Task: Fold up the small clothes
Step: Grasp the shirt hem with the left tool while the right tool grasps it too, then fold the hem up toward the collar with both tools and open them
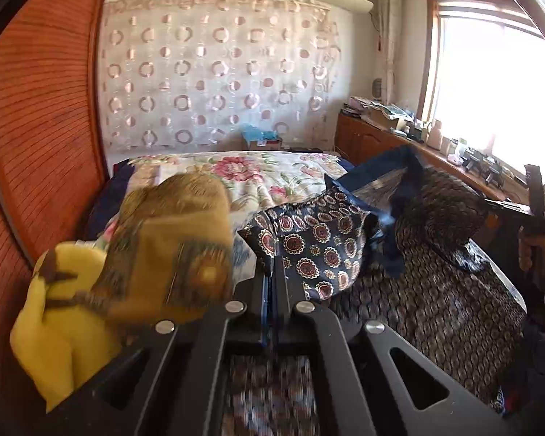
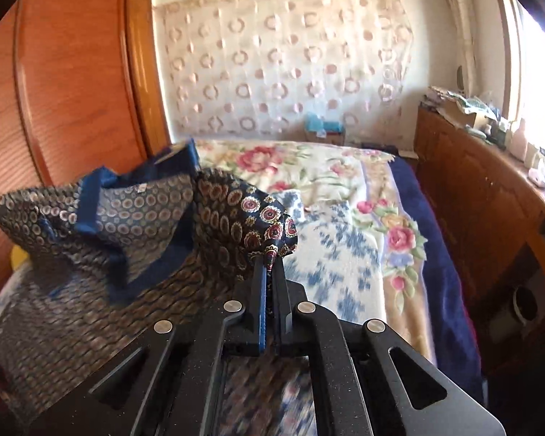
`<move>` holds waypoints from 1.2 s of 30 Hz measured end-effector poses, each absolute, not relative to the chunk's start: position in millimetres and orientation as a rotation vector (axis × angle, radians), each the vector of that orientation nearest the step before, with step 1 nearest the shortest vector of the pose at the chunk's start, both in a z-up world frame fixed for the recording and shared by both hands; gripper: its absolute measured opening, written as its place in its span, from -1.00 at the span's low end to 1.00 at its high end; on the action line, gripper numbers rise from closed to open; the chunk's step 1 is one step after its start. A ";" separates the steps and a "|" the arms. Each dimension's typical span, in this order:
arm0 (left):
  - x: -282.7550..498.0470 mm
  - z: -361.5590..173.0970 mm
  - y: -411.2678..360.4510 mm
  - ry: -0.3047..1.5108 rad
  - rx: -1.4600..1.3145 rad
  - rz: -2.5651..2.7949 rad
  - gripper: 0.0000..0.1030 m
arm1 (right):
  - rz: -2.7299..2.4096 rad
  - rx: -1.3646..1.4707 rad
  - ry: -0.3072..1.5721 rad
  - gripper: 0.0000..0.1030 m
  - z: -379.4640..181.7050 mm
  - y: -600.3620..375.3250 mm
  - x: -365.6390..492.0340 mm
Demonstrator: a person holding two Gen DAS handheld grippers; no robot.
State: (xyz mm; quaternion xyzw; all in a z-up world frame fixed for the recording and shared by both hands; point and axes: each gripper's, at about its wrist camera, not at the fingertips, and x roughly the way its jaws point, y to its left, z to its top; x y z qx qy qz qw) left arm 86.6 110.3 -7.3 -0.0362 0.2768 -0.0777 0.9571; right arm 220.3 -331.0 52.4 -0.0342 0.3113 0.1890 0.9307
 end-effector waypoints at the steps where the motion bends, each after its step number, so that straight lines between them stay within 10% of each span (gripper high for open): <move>1: 77.1 -10.8 112.0 0.562 -0.084 -0.156 -1.00 | 0.388 -0.065 0.633 -1.00 52.5 -333.4 208.1; 26: -46.8 -76.8 131.9 0.663 -0.224 -0.033 -0.99 | 0.304 -0.040 0.769 -1.00 -0.1 -396.0 35.6; 36: -43.6 -54.5 131.5 0.607 -0.169 -0.008 0.13 | 0.278 -0.038 0.799 -0.96 -11.7 -403.0 35.3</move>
